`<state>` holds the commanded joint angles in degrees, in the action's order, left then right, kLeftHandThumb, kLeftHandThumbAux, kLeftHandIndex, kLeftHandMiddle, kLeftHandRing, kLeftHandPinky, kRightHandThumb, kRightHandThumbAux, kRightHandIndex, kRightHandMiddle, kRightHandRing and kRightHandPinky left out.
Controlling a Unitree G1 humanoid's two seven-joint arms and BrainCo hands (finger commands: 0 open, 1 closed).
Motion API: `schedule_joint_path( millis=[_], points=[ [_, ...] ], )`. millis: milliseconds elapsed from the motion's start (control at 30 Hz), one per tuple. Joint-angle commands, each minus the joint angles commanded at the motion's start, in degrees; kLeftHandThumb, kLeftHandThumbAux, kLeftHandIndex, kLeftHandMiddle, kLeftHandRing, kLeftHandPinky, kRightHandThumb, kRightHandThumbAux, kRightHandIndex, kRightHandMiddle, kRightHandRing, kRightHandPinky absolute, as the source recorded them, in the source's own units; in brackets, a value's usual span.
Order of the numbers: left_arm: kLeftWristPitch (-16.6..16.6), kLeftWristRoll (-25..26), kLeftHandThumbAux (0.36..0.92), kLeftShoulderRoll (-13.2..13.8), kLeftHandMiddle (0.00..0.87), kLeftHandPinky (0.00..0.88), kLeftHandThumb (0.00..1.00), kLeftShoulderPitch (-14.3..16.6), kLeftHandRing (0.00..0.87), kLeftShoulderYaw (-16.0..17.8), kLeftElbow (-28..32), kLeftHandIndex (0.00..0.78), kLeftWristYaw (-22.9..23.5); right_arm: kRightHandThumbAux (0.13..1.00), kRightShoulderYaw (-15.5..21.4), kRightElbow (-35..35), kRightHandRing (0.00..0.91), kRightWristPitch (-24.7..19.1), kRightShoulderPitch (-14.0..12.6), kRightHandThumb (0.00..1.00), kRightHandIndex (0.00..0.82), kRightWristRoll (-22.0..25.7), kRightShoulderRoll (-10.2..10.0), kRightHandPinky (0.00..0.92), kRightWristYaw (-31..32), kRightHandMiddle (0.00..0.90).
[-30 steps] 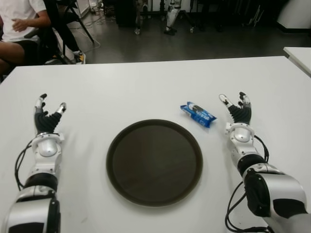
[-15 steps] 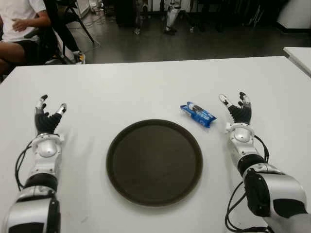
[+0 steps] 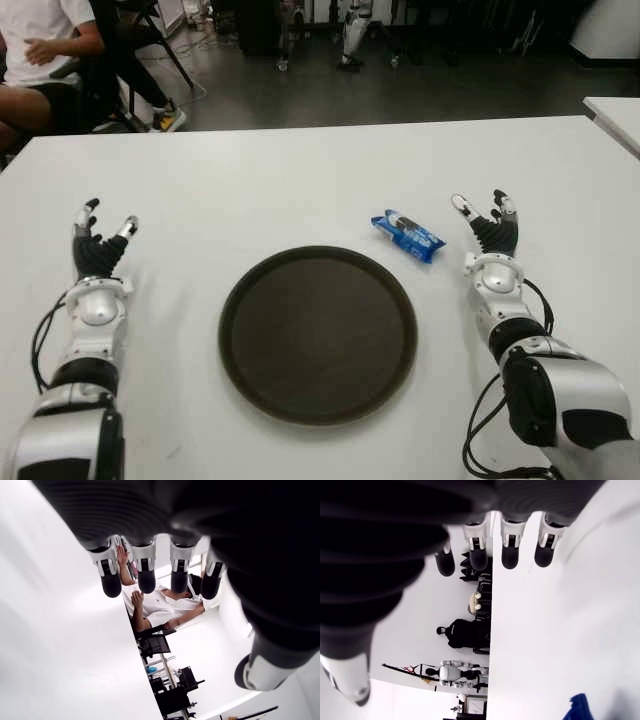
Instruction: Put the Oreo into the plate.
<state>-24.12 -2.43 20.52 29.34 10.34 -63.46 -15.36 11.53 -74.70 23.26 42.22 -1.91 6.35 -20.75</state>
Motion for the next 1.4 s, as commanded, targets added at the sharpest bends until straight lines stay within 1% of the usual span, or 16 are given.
schedule_joint_path(
  millis=[167, 333, 400, 500, 633, 733, 867, 933, 1167, 1300, 1400],
  points=[
    [-0.5, 0.1, 0.661, -0.1, 0.000, 0.000, 0.000, 0.1, 0.000, 0.2, -0.2, 0.000, -0.4, 0.605, -2.0, 0.0, 0.000, 0.5, -0.1, 0.000, 0.015, -2.4, 0.4, 0.000, -1.1, 0.000],
    [-0.6, 0.1, 0.665, -0.2, 0.000, 0.000, 0.000, 0.3, 0.000, 0.3, -0.5, 0.000, -0.6, 0.631, -5.9, 1.2, 0.000, 2.8, -0.6, 0.000, 0.009, -6.7, -0.1, 0.000, -4.0, 0.000],
    [-0.6, 0.1, 0.663, -0.1, 0.000, 0.000, 0.000, 0.4, 0.000, 0.3, -0.7, 0.000, -0.5, 0.643, -8.6, 2.2, 0.000, 4.7, -1.0, 0.000, 0.006, -9.7, -0.1, 0.000, -6.5, 0.000],
    [-0.8, 0.1, 0.665, 0.1, 0.000, 0.000, 0.000, 0.3, 0.000, 0.3, -0.9, 0.000, -0.3, 0.669, -11.7, 2.7, 0.000, 6.4, -1.1, 0.000, 0.001, -13.2, 0.5, 0.000, -8.8, 0.000],
    [-1.1, -0.1, 0.673, 0.1, 0.000, 0.000, 0.000, 0.3, 0.000, 0.2, -1.0, 0.000, -0.6, 0.682, -14.1, 2.9, 0.000, 7.9, -1.4, 0.000, 0.000, -15.7, 1.5, 0.000, -9.7, 0.000],
    [-1.4, -0.3, 0.682, 0.1, 0.000, 0.000, 0.000, 0.3, 0.000, 0.1, -1.2, 0.000, -0.6, 0.678, -14.9, 2.8, 0.000, 8.8, -1.5, 0.000, 0.000, -16.4, 2.1, 0.003, -9.2, 0.000],
    [-1.6, -0.3, 0.686, 0.2, 0.000, 0.000, 0.000, 0.3, 0.000, 0.0, -1.5, 0.000, -0.4, 0.670, -15.4, 2.8, 0.000, 9.7, -1.5, 0.000, 0.000, -16.6, 2.4, 0.005, -8.5, 0.000],
    [-1.6, -0.3, 0.678, 0.2, 0.000, 0.000, 0.000, 0.3, 0.000, 0.0, -1.6, 0.000, -0.3, 0.670, -15.8, 2.9, 0.000, 9.9, -1.5, 0.000, 0.000, -16.8, 2.6, 0.002, -8.0, 0.000],
    [-1.4, -0.2, 0.668, 0.1, 0.000, 0.000, 0.000, 0.2, 0.000, 0.0, -1.4, 0.000, -0.4, 0.665, -17.8, 3.1, 0.000, 9.6, -1.4, 0.000, 0.000, -18.6, 3.4, 0.012, -8.4, 0.000],
    [-1.3, -0.3, 0.660, 0.0, 0.000, 0.000, 0.000, 0.2, 0.000, -0.2, -1.2, 0.000, -0.4, 0.647, -18.2, 3.2, 0.000, 9.5, -1.4, 0.000, 0.000, -18.5, 3.7, 0.017, -7.8, 0.000],
    [-1.3, -0.5, 0.666, 0.1, 0.000, 0.000, 0.000, 0.1, 0.000, -0.4, -1.1, 0.000, -0.3, 0.642, -18.3, 3.3, 0.000, 9.0, -1.3, 0.000, 0.000, -18.3, 3.7, 0.020, -7.1, 0.000]
  ],
)
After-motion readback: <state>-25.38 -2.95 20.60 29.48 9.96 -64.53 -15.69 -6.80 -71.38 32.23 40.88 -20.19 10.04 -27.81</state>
